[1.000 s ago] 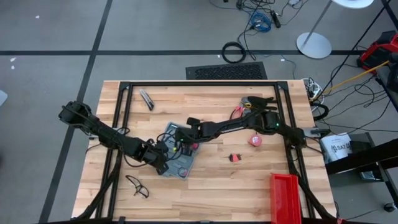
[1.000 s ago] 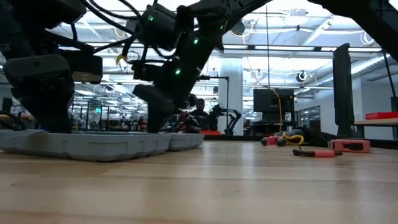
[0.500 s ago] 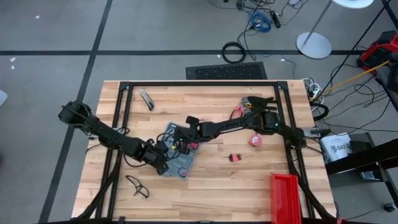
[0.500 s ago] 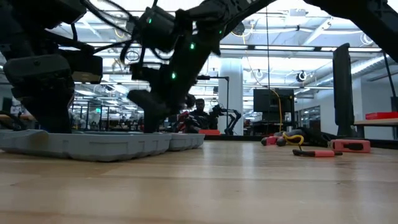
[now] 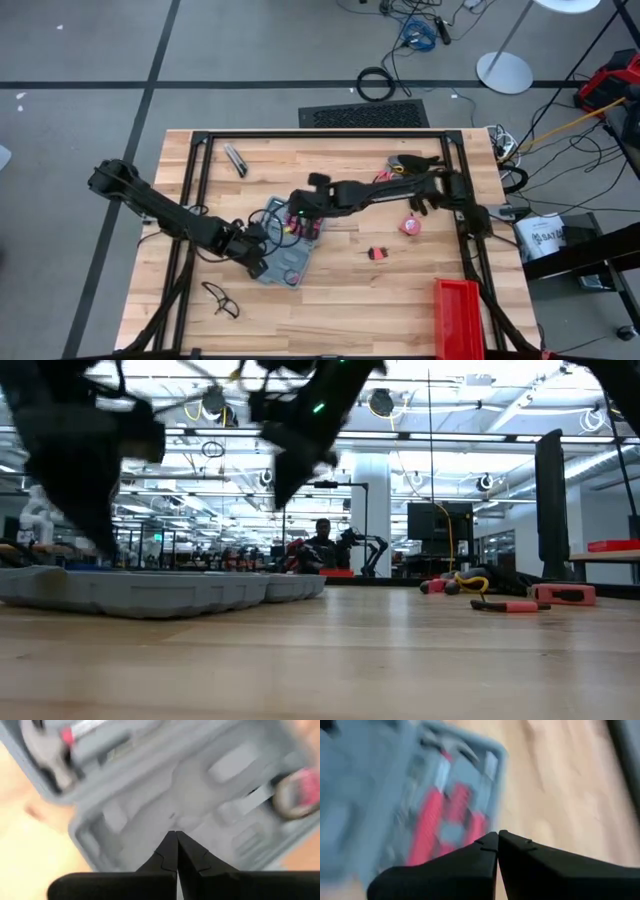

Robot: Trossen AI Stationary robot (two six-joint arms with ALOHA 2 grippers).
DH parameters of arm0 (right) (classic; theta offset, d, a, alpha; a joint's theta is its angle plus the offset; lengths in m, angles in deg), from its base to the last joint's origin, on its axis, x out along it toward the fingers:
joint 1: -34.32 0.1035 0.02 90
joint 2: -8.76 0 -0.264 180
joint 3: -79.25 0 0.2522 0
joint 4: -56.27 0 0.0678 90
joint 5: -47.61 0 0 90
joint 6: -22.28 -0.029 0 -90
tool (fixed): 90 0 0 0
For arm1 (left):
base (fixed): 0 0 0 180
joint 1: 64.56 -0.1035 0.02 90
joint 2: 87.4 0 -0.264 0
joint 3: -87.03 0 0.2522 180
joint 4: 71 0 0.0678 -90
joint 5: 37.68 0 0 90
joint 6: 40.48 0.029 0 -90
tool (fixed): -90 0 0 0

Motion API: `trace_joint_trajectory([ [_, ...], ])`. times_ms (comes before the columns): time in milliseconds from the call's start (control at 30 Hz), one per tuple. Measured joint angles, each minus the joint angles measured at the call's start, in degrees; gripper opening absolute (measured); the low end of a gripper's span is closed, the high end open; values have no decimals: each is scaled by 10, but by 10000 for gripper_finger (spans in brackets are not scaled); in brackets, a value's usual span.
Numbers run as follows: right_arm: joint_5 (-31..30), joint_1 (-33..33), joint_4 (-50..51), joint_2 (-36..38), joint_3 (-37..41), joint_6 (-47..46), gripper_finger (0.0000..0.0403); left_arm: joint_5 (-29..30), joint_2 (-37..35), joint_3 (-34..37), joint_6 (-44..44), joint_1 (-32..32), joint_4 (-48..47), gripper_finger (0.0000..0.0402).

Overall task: Prefit tool cases
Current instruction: Put the pink hex key into the gray prefit tool case

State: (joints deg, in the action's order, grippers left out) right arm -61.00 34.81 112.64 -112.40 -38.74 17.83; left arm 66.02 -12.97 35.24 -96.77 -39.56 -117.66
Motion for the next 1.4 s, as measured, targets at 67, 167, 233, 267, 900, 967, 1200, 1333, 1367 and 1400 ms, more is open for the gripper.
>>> trace_joint_trajectory([
  [67,-35,-1,78,30,0,-8,0,14,-23,-15,25,-1,4,0],
  [167,-70,-1,231,69,-1,-54,0,47,-62,-48,77,-1,8,3],
  [233,-70,2,323,102,19,-105,0,85,-86,-66,120,-1,7,8],
  [267,-70,7,357,124,39,-135,0,103,-97,-74,142,-1,7,11],
  [900,4,163,-476,444,730,-389,101,176,-101,-66,564,-99,270,97],
  [967,-13,163,-480,436,729,-381,104,144,-46,-67,600,-110,375,107],
  [1200,10,173,-395,438,729,-435,92,106,87,-97,666,-139,468,112],
  [1333,25,200,-334,438,729,-479,83,106,100,-97,656,-139,450,112],
  [1367,25,208,-327,438,729,-486,83,106,99,-96,651,-139,448,112],
  [1400,25,214,-322,438,729,-491,82,105,99,-97,645,-139,449,112],
])
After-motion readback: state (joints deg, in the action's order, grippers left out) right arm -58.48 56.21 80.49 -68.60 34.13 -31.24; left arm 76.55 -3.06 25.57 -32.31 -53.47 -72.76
